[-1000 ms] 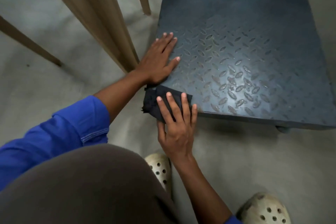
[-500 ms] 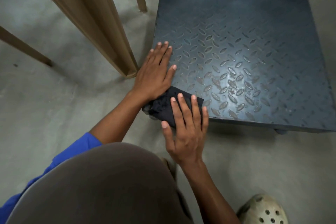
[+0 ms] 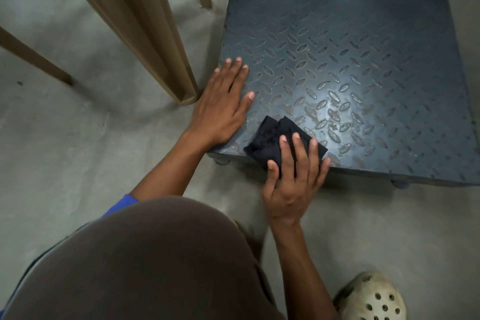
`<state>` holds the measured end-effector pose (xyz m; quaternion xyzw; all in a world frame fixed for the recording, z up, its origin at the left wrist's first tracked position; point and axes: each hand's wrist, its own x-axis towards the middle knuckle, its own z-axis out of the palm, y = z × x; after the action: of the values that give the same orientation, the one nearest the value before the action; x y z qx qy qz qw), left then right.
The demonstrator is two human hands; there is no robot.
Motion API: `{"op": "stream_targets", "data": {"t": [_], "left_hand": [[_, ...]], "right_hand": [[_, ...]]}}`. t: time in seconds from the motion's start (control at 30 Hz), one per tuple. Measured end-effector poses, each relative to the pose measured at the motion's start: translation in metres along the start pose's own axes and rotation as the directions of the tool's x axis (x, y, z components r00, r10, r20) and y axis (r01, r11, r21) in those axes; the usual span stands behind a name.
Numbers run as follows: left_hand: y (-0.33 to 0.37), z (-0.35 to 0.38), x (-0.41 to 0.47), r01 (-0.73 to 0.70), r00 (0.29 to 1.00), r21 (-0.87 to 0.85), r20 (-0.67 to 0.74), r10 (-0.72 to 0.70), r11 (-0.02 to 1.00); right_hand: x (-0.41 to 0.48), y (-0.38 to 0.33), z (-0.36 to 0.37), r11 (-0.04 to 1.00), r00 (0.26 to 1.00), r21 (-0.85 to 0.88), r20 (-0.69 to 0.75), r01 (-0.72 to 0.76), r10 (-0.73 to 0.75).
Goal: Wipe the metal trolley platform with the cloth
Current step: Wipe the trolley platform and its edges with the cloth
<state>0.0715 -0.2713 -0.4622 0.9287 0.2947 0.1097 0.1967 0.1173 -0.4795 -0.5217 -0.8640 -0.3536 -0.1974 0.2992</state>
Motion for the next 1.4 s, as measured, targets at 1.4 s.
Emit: {"op": "stream_targets", "data": {"t": [1.4], "left_hand": [[0.039,0.041,-0.102,0.058,0.9,-0.154,-0.419,-0.119,0.986]], "right_hand": [[0.123,-0.018,0.021,0.995,0.897,0.056,0.431,0.078,-0.095]]}}
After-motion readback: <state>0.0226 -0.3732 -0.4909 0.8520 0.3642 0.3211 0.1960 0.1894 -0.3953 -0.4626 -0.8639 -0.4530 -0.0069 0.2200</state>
